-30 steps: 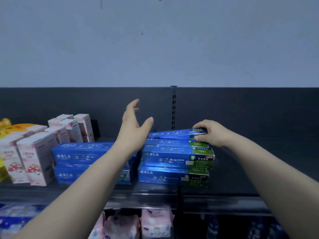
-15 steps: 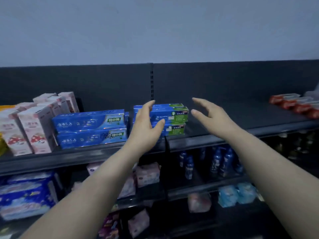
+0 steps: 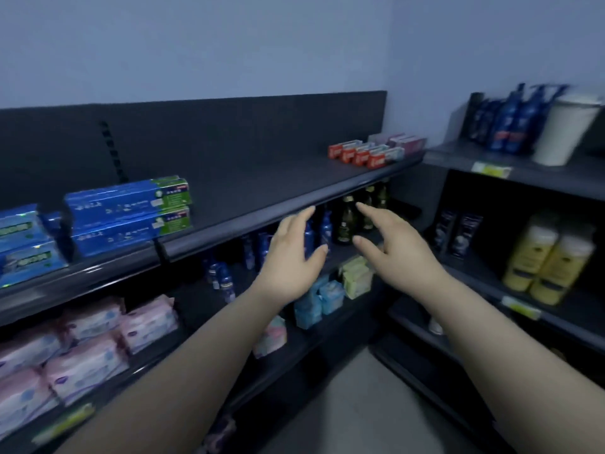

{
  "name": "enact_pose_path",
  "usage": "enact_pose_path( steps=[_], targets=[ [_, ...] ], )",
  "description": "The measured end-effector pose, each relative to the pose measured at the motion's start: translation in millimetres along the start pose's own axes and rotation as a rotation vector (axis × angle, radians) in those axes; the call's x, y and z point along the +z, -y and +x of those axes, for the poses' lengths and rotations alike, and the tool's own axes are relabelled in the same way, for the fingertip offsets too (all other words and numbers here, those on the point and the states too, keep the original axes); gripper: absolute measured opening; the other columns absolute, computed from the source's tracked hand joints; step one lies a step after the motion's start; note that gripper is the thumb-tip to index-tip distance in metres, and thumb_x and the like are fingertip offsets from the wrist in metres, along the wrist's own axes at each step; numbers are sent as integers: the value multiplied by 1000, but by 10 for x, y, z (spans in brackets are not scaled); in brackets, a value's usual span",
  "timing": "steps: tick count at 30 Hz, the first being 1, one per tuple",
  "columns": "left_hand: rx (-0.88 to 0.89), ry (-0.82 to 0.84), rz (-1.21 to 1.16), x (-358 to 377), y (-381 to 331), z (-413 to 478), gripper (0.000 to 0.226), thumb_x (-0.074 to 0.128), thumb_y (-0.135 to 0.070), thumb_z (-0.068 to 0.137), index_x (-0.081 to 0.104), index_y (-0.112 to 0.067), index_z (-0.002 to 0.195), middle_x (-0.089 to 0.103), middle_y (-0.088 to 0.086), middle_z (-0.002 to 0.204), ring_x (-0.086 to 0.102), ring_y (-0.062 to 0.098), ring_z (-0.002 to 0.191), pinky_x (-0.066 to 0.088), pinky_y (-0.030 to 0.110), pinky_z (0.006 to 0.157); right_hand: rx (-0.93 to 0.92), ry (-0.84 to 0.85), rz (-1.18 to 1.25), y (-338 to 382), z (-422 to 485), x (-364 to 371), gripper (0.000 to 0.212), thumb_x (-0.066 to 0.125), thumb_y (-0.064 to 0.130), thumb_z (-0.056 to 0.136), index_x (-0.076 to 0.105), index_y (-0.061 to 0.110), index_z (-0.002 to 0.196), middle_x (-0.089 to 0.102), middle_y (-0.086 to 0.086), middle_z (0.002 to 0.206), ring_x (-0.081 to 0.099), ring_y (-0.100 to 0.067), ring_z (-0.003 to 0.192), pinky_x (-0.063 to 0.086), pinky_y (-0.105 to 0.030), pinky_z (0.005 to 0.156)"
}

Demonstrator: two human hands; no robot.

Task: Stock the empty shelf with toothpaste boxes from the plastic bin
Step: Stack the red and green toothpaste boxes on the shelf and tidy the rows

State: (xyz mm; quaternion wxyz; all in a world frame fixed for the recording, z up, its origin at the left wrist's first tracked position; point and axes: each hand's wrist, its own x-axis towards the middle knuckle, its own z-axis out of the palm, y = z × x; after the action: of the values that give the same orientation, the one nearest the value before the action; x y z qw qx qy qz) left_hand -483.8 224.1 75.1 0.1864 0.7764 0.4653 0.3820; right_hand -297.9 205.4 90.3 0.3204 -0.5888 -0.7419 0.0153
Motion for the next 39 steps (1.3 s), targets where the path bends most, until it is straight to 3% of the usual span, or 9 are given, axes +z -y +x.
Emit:
enact_pose_path(
  steps=[6, 11, 17, 21, 31, 39],
  targets=[
    [140, 195, -47, 1149, -979, -174, 63, 51, -31, 96, 17, -30, 149, 21, -6, 154, 21, 12, 141, 21, 29, 112, 202, -83, -175, -804, -1178, -822, 59, 53, 33, 94, 31, 22, 148, 39, -3, 148, 35, -22, 137, 30, -35, 111],
    [262, 306, -99, 2089, -1891, -495, 65, 55, -25, 94, 20, -26, 149, 27, -2, 152, 24, 16, 139, 17, 19, 104, 388, -139, -294, -1410, -2231, -1493, 61, 55, 34, 93, 31, 22, 148, 38, -2, 149, 35, -21, 136, 30, -35, 111],
    [369, 472, -186, 3020, -2703, -970, 65, 55, -27, 94, 20, -25, 149, 28, -3, 151, 27, 13, 138, 23, 23, 107, 578, -169, -326, -1931, -3393, -2008, 61, 57, 29, 92, 32, 22, 147, 36, -3, 150, 32, -21, 139, 29, -38, 113],
    [399, 592, -188, 3506, -3061, -1228, 66, 56, -26, 93, 21, -25, 149, 29, -2, 151, 28, 16, 138, 25, 29, 109, 720, -187, -354, -2209, -4047, -2216, 61, 57, 29, 92, 31, 23, 147, 36, -2, 150, 31, -20, 139, 25, -33, 112],
    [437, 812, -77, 4522, -3330, -1209, 71, 60, -22, 91, 20, -23, 149, 30, 2, 153, 28, 18, 139, 27, 32, 110, 1026, -234, -363, -2801, -4951, -2356, 62, 60, 25, 91, 34, 22, 146, 42, -2, 147, 38, -22, 135, 35, -37, 108],
    [327, 948, 28, 5213, -3080, -716, 77, 63, -19, 90, 15, -20, 150, 27, 6, 154, 31, 23, 139, 30, 32, 108, 1035, -17, -374, -3459, -4663, -2136, 65, 60, 18, 89, 32, 23, 147, 38, -3, 150, 35, -25, 136, 28, -37, 111]
  ],
)
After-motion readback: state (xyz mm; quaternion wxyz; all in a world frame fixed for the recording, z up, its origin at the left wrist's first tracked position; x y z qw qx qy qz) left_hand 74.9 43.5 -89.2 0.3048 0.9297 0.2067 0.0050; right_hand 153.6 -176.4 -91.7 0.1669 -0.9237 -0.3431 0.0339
